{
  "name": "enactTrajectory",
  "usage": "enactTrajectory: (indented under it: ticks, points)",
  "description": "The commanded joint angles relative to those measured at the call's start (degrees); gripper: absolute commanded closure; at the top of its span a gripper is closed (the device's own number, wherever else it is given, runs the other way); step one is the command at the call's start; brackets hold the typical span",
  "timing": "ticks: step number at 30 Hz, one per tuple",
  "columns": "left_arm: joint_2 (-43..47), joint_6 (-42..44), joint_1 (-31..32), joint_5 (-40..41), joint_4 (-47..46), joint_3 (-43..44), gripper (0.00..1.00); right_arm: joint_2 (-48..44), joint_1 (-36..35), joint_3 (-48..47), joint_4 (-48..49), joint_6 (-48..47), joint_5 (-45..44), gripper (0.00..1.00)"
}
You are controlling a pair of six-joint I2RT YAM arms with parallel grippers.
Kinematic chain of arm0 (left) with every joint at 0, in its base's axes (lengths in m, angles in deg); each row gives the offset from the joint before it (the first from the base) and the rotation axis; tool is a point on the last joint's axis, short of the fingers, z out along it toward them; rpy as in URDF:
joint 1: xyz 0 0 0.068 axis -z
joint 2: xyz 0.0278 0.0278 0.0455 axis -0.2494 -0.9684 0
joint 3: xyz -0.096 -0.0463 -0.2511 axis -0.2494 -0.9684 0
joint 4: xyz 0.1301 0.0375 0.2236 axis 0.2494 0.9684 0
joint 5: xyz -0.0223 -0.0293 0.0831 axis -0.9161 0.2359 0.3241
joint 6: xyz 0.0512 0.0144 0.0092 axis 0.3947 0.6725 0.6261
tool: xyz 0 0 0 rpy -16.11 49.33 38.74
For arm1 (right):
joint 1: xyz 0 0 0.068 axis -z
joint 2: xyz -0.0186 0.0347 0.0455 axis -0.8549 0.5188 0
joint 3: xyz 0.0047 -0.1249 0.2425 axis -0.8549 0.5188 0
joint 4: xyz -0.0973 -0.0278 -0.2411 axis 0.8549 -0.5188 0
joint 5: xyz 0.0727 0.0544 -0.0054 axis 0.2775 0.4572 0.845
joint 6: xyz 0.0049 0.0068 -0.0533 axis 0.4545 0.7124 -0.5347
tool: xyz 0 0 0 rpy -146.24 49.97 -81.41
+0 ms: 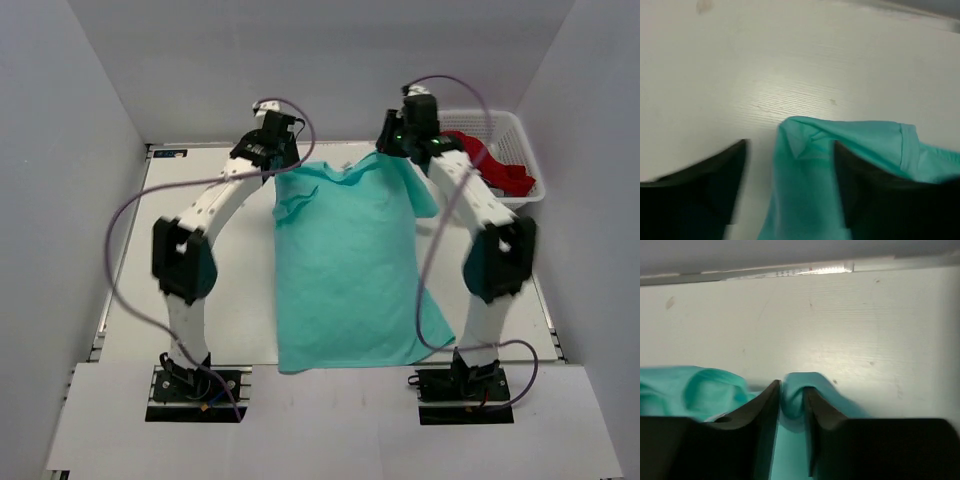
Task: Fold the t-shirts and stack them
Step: Flatten out the tshirt
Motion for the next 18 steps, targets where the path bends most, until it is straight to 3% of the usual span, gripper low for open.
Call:
enactTrajectory:
  ticks: [1,2,3,4,6,10,16,18]
  points:
    - [-10.34,-4.12,-8.81,-1.02,5.7,8.35,0.01,16.38,1.34,-12.37,-2.03,-0.72,-0.73,0.55]
    - [-12.92,-4.12,-9.7,-2.52,7.11,14.12,0.0,19.46,2.04,-23.63,-5.45,-1.07,1.09,0.43]
    - [-14.95,-3.6,-10.49,-6.45,7.91,16.35,0.0,24.89,2.04,-27.39,-7.39,-0.99,2.85,0.31]
    - [-16.36,-3.6,-11.1,-7.53,7.91,17.94,0.0,28.25,2.04,-32.3,-9.5,-2.38,2.78,0.25]
    - [-17.34,-1.58,-11.9,-10.61,6.17,18.22,0.0,28.82,1.96,-32.27,-8.74,-2.83,6.55,0.1]
    - [-14.46,1.58,-11.9,-16.84,-0.16,13.22,0.0,21.09,1.78,-16.38,-0.05,-4.67,6.92,0.1]
    - [-12.51,5.71,-10.5,-27.66,-6.49,7.05,0.0,10.29,1.34,-3.91,-2.14,-3.9,7.53,0.1]
    - [-14.26,7.03,-9.97,-35.79,-7.9,7.92,0.0,5.29,1.17,2.95,-1.26,-2.84,8.23,0.1]
